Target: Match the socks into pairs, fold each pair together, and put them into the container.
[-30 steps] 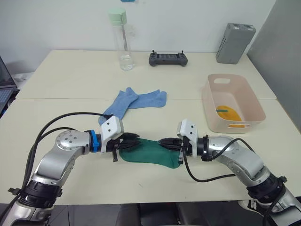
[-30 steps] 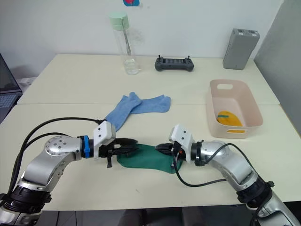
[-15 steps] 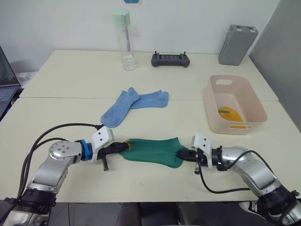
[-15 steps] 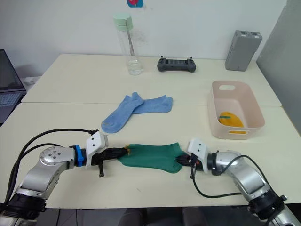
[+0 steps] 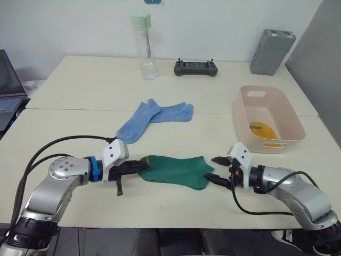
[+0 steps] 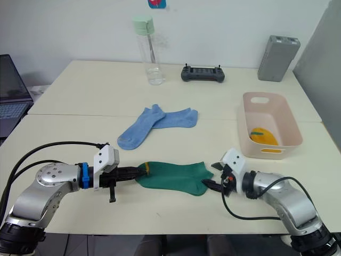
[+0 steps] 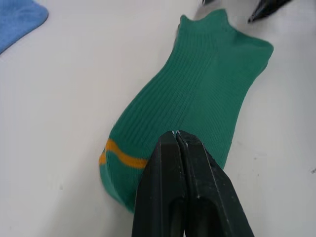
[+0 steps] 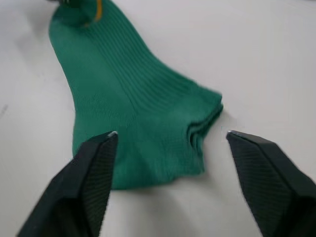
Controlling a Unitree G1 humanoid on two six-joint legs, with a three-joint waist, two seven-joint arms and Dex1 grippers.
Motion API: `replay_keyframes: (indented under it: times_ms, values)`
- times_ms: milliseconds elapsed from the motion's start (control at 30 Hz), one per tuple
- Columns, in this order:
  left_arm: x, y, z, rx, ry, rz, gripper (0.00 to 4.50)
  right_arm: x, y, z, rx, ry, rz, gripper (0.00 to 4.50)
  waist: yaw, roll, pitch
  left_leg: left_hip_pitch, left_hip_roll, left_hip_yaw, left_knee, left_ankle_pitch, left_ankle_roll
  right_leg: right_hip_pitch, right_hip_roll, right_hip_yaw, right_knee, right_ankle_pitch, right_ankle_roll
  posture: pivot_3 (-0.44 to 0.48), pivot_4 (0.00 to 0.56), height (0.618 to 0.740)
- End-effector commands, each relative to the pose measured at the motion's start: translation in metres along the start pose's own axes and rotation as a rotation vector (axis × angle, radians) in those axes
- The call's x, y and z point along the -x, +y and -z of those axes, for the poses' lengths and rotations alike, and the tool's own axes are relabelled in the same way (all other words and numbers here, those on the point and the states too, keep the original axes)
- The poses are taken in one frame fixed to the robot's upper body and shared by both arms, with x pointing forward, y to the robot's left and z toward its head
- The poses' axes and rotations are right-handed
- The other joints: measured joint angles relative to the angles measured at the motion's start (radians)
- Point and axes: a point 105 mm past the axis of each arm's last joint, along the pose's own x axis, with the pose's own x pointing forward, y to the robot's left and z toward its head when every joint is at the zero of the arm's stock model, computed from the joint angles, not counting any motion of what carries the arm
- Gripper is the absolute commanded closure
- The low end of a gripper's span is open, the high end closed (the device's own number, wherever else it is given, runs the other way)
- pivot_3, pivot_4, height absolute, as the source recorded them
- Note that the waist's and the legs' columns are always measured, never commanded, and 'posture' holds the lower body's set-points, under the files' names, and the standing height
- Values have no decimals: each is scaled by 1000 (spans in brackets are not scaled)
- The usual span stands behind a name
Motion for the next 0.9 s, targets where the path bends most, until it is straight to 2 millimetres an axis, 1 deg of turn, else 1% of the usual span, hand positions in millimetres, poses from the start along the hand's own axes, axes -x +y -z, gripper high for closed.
replay_keyframes:
  times_ms: [33, 100, 133, 233, 333, 433, 533, 600, 767, 900]
  values:
    - [-1, -1, -15, -31, -39, 8, 4500, -5, -3, 2, 4, 25, 44, 22, -4, 0, 0, 0, 0, 0, 0, 0, 0, 0, 0, 0, 0, 0, 0, 0, 150, 740]
    - [-2, -1, -15, -32, -34, 5, 4500, -8, 1, 4, -28, 38, 24, 22, -6, 0, 0, 0, 0, 0, 0, 0, 0, 0, 0, 0, 0, 0, 0, 0, 150, 740]
    - [-2, 1, -12, -31, -25, -2, 4500, -11, 6, 4, -35, 41, -10, 22, -6, 0, 0, 0, 0, 0, 0, 0, 0, 0, 0, 0, 0, 0, 0, 0, 150, 740]
    - [-3, 2, -8, -39, -10, -9, 4500, -16, 16, 6, 19, 61, -77, 622, -6, 0, 0, 0, 0, 0, 0, 0, 0, 0, 0, 0, 0, 0, 0, 0, 150, 740]
    - [-5, 1, -13, -39, -26, -13, 4500, -16, 15, 5, 13, 58, -87, 1641, -5, 0, 0, 0, 0, 0, 0, 0, 0, 0, 0, -1, 0, 0, 0, 0, 150, 740]
    - [-5, 2, -13, -36, -30, -24, 4500, -16, 15, 2, 1, 46, -96, 2708, -4, 0, 0, 0, 0, 0, 0, 0, 0, 0, 0, -1, 0, 0, 0, 0, 150, 740]
    - [-7, 0, -11, -36, -31, -22, 4500, -16, 10, 2, -27, 41, -91, 3768, -4, 0, 0, 0, 0, 0, 0, 0, 0, 0, 0, -1, 0, 0, 1, 0, 150, 740]
    - [-9, -1, -14, -38, -42, -19, 4500, -14, 3, -1, -83, 22, -78, 4465, -4, 0, 0, 0, 0, 0, 0, 0, 0, 0, 0, -1, 0, 0, 1, 0, 150, 740]
    - [-13, -1, -19, -45, -61, -1, 4500, -8, -8, -14, -264, -39, -102, 4465, -3, 0, 0, 0, 0, 0, 1, 0, 0, 1, 0, 0, 0, 1, 2, 0, 150, 740]
    - [-26, -4, -27, -52, -93, 36, 4500, 2, -9, -25, -358, -46, -186, 4465, -3, 0, 0, 0, 0, 0, 2, 0, 0, 1, 0, 0, 0, 2, 3, 0, 150, 740]
